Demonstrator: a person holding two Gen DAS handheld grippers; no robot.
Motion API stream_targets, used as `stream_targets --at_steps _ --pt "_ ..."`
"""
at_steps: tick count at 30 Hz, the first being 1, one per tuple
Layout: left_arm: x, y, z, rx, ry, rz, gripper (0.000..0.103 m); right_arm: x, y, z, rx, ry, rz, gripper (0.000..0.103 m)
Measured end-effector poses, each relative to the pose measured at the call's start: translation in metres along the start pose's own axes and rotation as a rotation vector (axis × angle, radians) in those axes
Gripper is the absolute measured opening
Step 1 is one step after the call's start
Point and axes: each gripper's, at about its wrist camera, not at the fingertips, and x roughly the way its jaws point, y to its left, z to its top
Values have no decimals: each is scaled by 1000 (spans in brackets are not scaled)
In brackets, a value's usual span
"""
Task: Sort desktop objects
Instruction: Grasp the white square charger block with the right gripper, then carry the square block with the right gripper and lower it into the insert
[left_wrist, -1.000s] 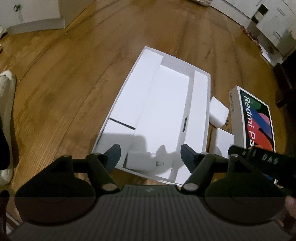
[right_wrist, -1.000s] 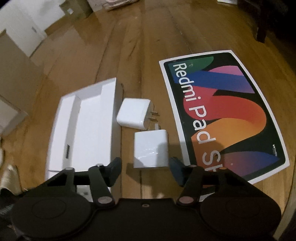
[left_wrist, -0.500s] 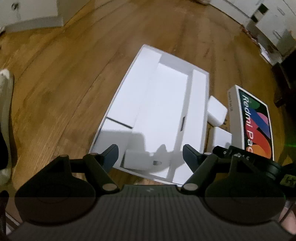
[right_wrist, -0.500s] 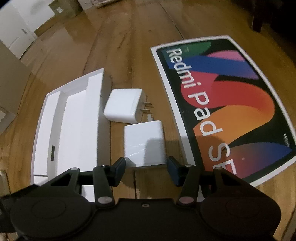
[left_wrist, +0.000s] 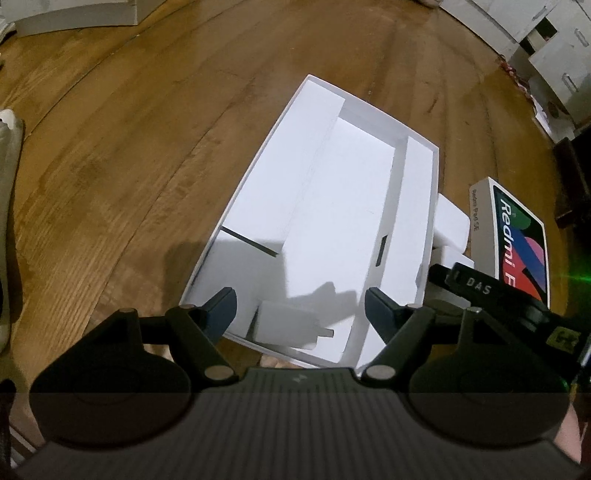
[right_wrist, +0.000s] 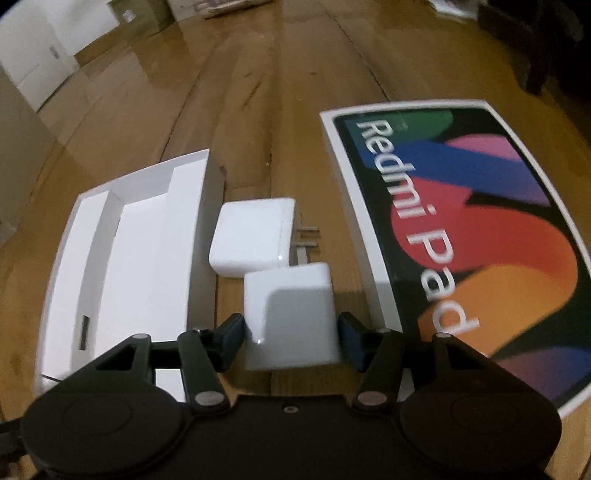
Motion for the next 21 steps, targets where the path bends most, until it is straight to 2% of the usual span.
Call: stream_targets --at_steps 5,9,13,16,18,21 --pt "5 0 0 -4 13 7 78 7 12 -3 -105 -12 -72 59" --pt "7 3 -1 -24 25 -7 78 4 5 -2 -74 3 -78 59" --pt "2 3 1 -31 2 -10 78 -12 -14 -1 24 -22 -12 59" --pt "-1 4 1 -47 7 -20 78 -24 -22 5 61 -54 47 59" --pt "-8 4 1 -41 -18 -9 78 -32 -25 7 81 -83 96 59" --pt "-23 -5 0 43 -124 142 78 -39 -14 12 70 -136 183 59"
